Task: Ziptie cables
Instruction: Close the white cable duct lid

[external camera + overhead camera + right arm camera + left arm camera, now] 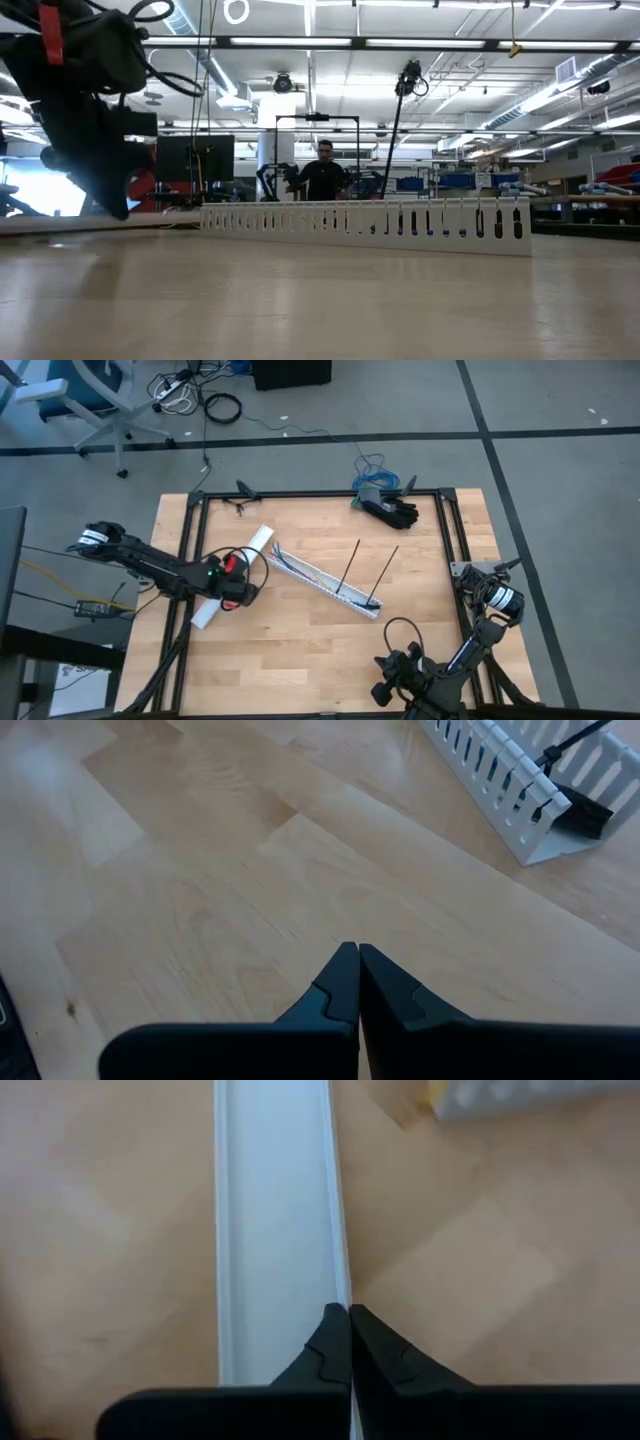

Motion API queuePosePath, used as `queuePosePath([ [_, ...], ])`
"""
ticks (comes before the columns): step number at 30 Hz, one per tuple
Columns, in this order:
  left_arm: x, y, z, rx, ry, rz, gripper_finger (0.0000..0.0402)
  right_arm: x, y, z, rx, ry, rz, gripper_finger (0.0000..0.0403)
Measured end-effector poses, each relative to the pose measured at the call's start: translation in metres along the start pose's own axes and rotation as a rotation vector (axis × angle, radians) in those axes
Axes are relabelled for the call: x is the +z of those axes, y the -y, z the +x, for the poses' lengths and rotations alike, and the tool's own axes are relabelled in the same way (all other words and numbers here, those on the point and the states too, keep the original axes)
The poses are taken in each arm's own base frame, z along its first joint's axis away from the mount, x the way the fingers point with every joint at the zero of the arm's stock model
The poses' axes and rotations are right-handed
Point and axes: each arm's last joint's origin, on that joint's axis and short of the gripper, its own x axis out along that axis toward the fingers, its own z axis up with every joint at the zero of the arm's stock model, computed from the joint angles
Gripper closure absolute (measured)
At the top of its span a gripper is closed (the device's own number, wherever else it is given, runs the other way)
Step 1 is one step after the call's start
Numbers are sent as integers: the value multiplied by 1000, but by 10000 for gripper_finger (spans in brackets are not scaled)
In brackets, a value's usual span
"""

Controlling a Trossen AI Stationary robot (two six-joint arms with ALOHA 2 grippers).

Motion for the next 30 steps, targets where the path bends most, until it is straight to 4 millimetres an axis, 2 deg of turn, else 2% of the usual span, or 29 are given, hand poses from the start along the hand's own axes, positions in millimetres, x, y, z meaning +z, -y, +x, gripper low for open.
queuePosePath([
  [3, 7, -3, -9, 38, 60, -13, 401, 0, 0, 0, -1, 2, -9, 403],
  [8, 22, -1, -25, -27, 215, -62, 401, 2, 0, 2, -5, 7, -25, 403],
  [16, 54, 20, -55, -346, 489, -112, 401, 4, 0, 3, 3, 64, -67, 403],
  [23, 78, 41, -80, -711, 658, -160, 401, 7, 2, 4, -19, 69, -86, 403],
  [27, 84, 56, -84, -878, 701, -160, 401, 8, 6, 4, -47, 78, -113, 403],
  [30, 85, 71, -77, -950, 716, -179, 401, 11, 13, 3, -97, 95, -123, 403],
])
